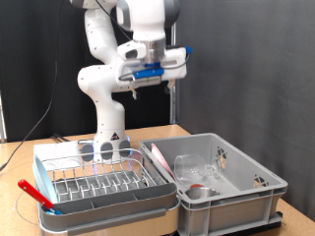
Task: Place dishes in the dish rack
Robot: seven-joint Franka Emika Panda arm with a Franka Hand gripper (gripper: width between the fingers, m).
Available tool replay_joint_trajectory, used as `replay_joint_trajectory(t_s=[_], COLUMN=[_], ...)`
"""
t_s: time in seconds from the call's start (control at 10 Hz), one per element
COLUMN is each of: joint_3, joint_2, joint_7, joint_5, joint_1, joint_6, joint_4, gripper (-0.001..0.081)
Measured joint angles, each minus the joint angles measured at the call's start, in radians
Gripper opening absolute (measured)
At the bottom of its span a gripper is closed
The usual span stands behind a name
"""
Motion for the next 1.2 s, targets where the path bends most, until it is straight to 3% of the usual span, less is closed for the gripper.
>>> replay_joint_trajectory(t_s=[0.4, 0.7, 1.2], joint_3=[0.017, 0.023, 0.032], joint_2=[0.103, 0.17, 0.23], joint_7=[-0.004, -0.017, -0.016], joint_5=[-0.048, -0.08, -0.116], joint_1=[0.0, 0.0, -0.001], joint_6=[0.228, 0.346, 0.406], joint_4=[-0.104, -0.159, -0.203], gripper=[0.0803, 0.0803, 0.0803])
